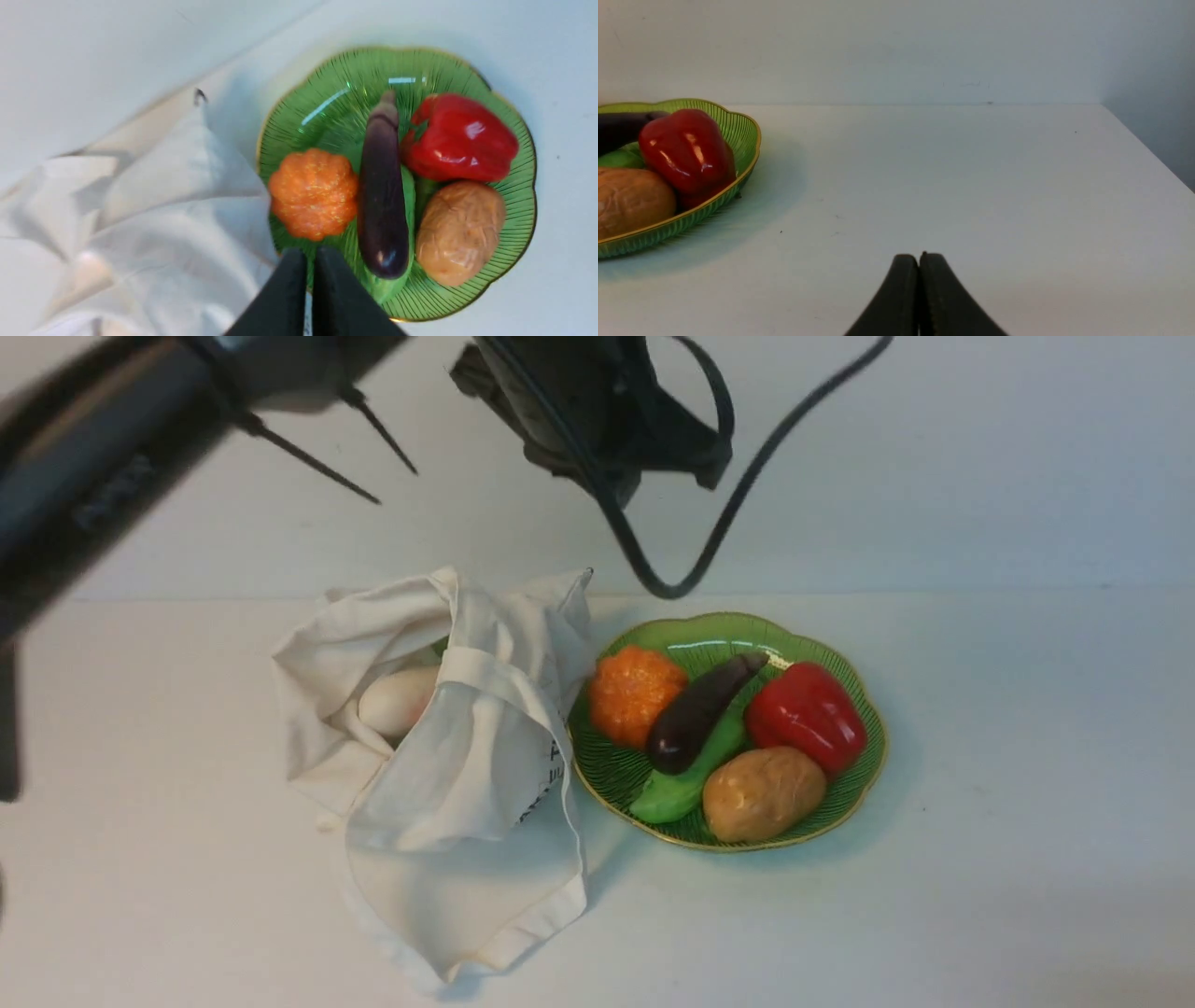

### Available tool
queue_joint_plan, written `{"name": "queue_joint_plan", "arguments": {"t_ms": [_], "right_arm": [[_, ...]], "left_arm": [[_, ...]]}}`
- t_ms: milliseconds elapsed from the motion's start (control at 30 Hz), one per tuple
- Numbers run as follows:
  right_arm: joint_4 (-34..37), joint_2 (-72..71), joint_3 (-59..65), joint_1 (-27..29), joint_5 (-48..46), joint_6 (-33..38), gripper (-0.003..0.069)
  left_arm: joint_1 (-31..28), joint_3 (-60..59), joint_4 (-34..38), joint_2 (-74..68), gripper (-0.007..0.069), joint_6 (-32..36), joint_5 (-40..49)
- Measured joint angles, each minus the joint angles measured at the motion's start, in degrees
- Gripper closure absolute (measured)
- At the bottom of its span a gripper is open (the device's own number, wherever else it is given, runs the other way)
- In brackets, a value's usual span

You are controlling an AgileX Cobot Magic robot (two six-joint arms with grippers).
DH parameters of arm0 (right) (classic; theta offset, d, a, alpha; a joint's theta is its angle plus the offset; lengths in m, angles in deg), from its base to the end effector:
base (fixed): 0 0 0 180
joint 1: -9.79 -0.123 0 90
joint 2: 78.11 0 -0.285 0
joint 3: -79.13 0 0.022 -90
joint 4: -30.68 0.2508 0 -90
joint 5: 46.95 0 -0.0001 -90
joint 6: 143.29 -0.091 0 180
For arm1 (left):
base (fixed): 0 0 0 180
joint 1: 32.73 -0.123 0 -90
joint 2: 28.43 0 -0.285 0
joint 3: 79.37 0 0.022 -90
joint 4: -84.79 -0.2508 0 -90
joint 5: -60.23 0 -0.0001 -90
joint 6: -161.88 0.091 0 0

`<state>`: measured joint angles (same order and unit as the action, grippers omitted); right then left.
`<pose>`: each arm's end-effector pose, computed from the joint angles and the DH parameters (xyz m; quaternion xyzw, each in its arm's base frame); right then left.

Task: Take vegetables from cloth bag on white table place on plate.

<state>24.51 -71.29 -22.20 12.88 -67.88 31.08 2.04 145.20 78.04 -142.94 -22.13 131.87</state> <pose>0.0523 -0.0063 0.1729 0.0321 0.7995 -0.0322 0.5989 0.3365 -0.2212 0.4182 0.2492 0.9092 -0.0535 0.3294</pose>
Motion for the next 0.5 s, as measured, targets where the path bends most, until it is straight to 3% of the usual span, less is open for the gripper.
{"name": "queue_joint_plan", "arguments": {"t_ms": [400,500], "right_arm": [[0.0,0.0,0.0,0.0,0.0,0.0,0.0669],[0.0,0.0,0.0,0.0,0.0,0.0,0.0669]], "left_arm": [[0.0,-23.6,-1.4,20.6,0.0629,-1.8,0.2],[0.0,-35.2,-2.3,28.2,0.0629,-4.5,-1.0]]}}
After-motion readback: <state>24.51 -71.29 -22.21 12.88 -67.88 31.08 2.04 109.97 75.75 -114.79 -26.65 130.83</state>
